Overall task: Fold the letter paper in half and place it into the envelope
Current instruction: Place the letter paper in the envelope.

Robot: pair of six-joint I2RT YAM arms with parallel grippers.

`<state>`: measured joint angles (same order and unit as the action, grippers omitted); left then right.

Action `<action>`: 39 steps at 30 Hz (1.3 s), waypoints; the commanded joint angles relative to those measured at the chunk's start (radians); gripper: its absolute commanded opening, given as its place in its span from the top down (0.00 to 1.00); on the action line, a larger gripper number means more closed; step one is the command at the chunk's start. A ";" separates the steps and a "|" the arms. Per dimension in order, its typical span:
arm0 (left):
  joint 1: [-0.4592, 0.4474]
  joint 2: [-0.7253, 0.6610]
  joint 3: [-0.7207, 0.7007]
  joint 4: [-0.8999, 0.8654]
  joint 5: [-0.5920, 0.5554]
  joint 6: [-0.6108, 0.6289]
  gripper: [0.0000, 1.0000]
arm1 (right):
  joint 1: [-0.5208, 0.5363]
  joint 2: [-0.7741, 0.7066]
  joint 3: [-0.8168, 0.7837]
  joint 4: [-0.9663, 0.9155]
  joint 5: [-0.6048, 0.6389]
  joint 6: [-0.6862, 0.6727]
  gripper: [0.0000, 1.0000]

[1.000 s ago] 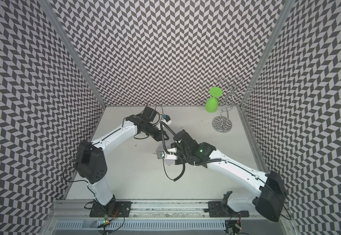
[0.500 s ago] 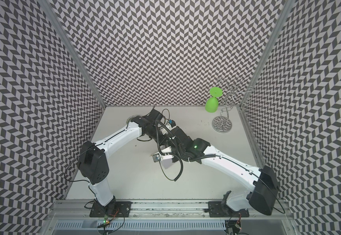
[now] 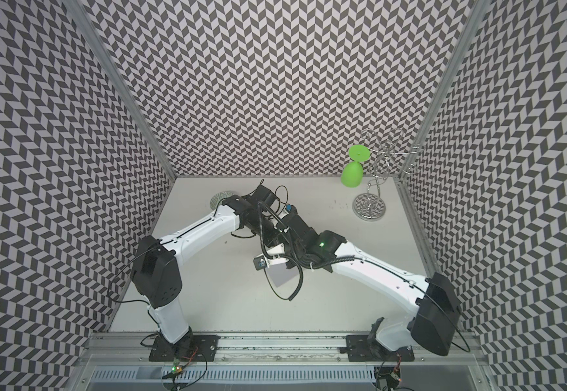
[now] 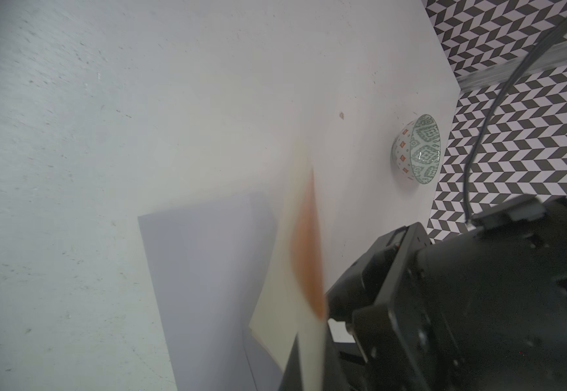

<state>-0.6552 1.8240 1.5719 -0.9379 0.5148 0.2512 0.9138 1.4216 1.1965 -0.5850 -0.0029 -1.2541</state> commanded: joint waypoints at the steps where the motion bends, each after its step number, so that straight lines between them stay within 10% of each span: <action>1: -0.008 -0.038 -0.001 -0.018 0.035 0.019 1.00 | 0.004 -0.007 -0.055 0.070 0.072 -0.039 1.00; 39: -0.108 -0.031 0.010 -0.041 0.090 0.026 1.00 | 0.019 -0.051 -0.195 0.143 0.280 -0.135 1.00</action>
<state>-0.7219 1.8069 1.5639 -0.9451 0.5396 0.2653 0.9123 1.3502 0.9863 -0.5316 0.2623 -1.3815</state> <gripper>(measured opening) 0.045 0.048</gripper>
